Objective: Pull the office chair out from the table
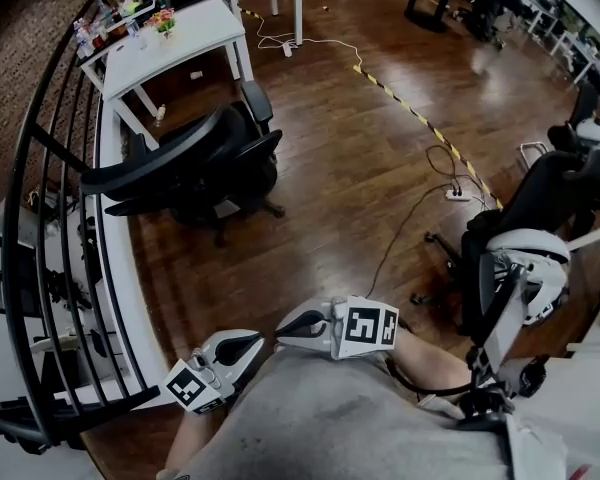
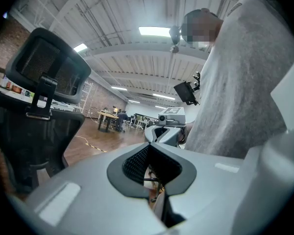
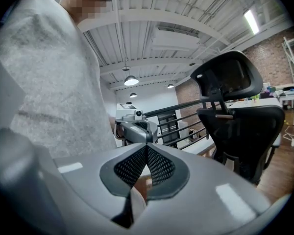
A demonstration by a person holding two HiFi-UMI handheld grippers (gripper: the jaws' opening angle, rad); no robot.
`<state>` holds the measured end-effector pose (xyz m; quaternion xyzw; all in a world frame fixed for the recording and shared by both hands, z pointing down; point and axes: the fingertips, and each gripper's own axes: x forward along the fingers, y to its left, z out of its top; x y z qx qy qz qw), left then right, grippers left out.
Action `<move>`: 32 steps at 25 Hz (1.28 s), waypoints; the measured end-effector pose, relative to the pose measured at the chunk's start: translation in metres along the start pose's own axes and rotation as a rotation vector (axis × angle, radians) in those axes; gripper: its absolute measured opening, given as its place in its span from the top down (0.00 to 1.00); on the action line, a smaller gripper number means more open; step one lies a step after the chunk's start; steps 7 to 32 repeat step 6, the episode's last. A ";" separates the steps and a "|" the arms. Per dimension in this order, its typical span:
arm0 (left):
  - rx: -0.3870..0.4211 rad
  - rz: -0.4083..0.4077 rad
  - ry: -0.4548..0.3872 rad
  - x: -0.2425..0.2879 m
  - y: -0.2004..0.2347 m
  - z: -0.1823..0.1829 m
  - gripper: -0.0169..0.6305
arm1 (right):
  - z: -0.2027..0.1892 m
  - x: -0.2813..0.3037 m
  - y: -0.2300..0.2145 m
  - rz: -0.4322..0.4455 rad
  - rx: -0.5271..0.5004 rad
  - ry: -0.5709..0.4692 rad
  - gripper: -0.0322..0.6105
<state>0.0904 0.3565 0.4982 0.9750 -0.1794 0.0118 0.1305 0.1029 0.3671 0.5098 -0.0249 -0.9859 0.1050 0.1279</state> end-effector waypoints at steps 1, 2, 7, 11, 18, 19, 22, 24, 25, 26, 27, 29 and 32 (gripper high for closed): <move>0.004 -0.001 0.003 0.001 0.002 0.000 0.97 | 0.001 -0.001 -0.002 0.000 -0.003 0.000 0.94; 0.010 -0.002 0.000 0.001 0.003 0.001 0.97 | 0.003 -0.002 -0.004 0.001 -0.005 -0.001 0.94; 0.031 0.000 -0.016 0.005 0.009 0.009 0.97 | 0.006 -0.004 -0.011 0.005 -0.012 0.000 0.94; 0.031 0.000 -0.016 0.005 0.009 0.009 0.97 | 0.006 -0.004 -0.011 0.005 -0.012 0.000 0.94; 0.031 0.000 -0.016 0.005 0.009 0.009 0.97 | 0.006 -0.004 -0.011 0.005 -0.012 0.000 0.94; 0.031 0.000 -0.016 0.005 0.009 0.009 0.97 | 0.006 -0.004 -0.011 0.005 -0.012 0.000 0.94; 0.031 0.000 -0.016 0.005 0.009 0.009 0.97 | 0.006 -0.004 -0.011 0.005 -0.012 0.000 0.94; 0.031 0.000 -0.016 0.005 0.009 0.009 0.97 | 0.006 -0.004 -0.011 0.005 -0.012 0.000 0.94; 0.031 0.000 -0.016 0.005 0.009 0.009 0.97 | 0.006 -0.004 -0.011 0.005 -0.012 0.000 0.94; 0.031 0.000 -0.016 0.005 0.009 0.009 0.97 | 0.006 -0.004 -0.011 0.005 -0.012 0.000 0.94; 0.031 0.000 -0.016 0.005 0.009 0.009 0.97 | 0.006 -0.004 -0.011 0.005 -0.012 0.000 0.94; 0.031 0.000 -0.016 0.005 0.009 0.009 0.97 | 0.006 -0.004 -0.011 0.005 -0.012 0.000 0.94; 0.031 0.000 -0.016 0.005 0.009 0.009 0.97 | 0.006 -0.004 -0.011 0.005 -0.012 0.000 0.94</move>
